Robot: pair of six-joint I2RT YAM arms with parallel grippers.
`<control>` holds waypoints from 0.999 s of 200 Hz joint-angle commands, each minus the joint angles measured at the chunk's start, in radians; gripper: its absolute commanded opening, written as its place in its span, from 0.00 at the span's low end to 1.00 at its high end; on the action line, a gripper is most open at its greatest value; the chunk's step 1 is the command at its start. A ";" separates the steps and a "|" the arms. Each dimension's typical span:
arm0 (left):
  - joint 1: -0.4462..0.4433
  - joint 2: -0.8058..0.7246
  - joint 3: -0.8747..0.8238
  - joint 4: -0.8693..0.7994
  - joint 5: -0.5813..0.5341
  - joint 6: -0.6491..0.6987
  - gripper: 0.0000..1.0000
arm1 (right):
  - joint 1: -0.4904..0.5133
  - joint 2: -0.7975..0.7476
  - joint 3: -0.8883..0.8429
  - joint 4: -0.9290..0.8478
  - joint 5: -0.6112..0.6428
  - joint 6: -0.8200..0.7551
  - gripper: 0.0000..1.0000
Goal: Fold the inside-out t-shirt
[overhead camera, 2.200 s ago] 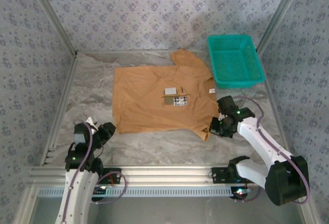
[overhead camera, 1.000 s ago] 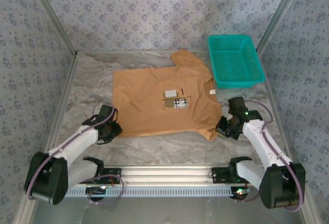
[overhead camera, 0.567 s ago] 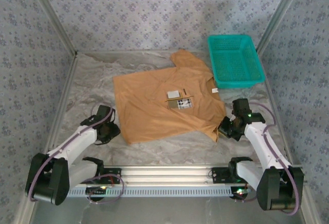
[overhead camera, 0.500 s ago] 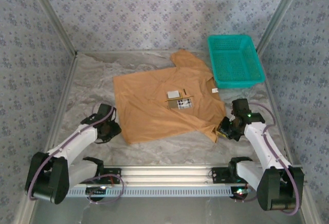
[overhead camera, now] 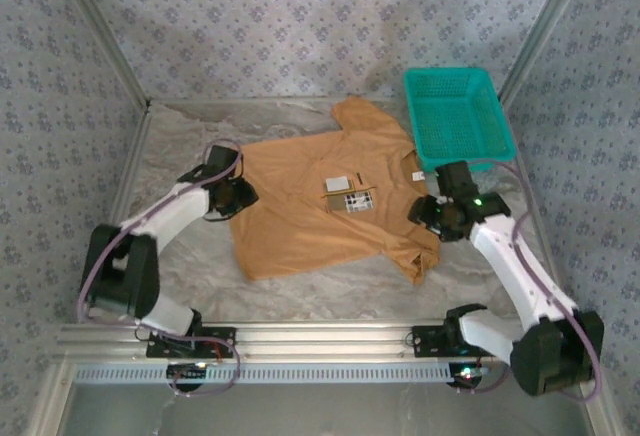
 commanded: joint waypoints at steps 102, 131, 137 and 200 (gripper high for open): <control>0.303 0.699 0.713 -0.227 0.135 0.192 0.24 | 0.080 1.038 0.725 0.171 0.013 -0.021 0.63; 0.330 0.734 0.881 -0.306 0.087 0.228 0.26 | 0.059 1.206 0.973 0.119 -0.004 -0.048 0.63; 0.331 0.720 0.887 -0.303 0.082 0.230 0.26 | 0.056 1.220 1.013 0.114 -0.012 -0.070 0.63; 0.233 0.199 0.422 -0.161 -0.043 0.224 0.31 | 0.174 0.840 0.722 -0.006 0.025 -0.196 0.67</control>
